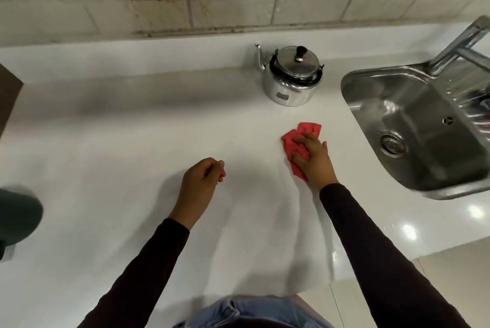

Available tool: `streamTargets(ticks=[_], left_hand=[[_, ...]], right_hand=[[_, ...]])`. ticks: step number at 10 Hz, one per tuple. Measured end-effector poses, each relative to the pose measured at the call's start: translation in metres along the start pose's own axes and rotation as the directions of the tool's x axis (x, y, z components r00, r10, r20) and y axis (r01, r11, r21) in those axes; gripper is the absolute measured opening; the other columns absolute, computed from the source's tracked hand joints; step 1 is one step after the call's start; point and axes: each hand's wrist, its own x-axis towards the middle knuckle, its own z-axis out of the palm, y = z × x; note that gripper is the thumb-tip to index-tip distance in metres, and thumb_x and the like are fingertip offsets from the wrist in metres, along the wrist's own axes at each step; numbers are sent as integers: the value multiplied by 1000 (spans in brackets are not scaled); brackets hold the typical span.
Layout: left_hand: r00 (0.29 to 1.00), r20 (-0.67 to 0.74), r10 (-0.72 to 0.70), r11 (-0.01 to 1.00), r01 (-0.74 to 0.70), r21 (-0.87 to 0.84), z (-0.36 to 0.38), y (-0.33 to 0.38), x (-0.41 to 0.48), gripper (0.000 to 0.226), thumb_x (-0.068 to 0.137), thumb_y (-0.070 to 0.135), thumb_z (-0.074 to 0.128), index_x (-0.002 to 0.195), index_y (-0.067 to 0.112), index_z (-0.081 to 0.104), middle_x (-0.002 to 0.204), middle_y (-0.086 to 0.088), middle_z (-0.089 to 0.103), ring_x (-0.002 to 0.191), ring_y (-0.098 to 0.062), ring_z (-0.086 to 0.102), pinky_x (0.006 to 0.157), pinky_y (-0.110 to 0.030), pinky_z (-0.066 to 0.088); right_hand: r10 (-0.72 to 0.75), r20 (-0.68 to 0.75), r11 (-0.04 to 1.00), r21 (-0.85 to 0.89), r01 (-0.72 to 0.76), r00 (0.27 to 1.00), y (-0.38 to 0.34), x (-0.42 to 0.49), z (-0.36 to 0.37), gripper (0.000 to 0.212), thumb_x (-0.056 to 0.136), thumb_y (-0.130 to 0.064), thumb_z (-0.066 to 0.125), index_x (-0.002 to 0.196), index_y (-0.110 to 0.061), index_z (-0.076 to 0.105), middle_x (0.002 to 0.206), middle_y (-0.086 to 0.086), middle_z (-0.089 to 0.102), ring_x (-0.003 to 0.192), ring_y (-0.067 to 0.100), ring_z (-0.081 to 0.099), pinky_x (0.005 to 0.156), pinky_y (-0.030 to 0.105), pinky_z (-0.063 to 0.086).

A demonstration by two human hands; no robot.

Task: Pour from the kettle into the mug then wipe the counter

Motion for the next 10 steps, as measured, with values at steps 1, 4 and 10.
streamTargets(ticks=[1, 4, 10], left_hand=[[1000, 13, -4, 1000, 4, 0, 31, 7, 8, 37, 90, 19, 51, 54, 23, 51, 53, 18, 58, 54, 2, 51, 57, -8, 40], [990, -45, -130, 991, 130, 7, 102, 10, 24, 40, 90, 23, 51, 51, 28, 52, 55, 16, 57, 57, 2, 52, 66, -21, 43], [990, -109, -91, 996, 92, 2, 101, 34, 33, 35, 91, 21, 51, 56, 21, 54, 55, 16, 59, 58, 1, 53, 63, -13, 43]], right_hand=[[51, -55, 999, 17, -50, 997, 20, 37, -22, 39, 86, -19, 55, 124, -25, 57, 142, 3, 46, 134, 22, 36, 115, 37, -7], [36, -67, 998, 58, -32, 997, 55, 170, -59, 42, 77, -23, 48, 115, -18, 65, 129, 12, 57, 118, 35, 48, 107, 50, 36], [-142, -90, 950, -292, 110, 986, 37, 200, -66, 51, 86, -17, 51, 136, -20, 46, 150, 7, 38, 145, 26, 21, 110, 65, -9]])
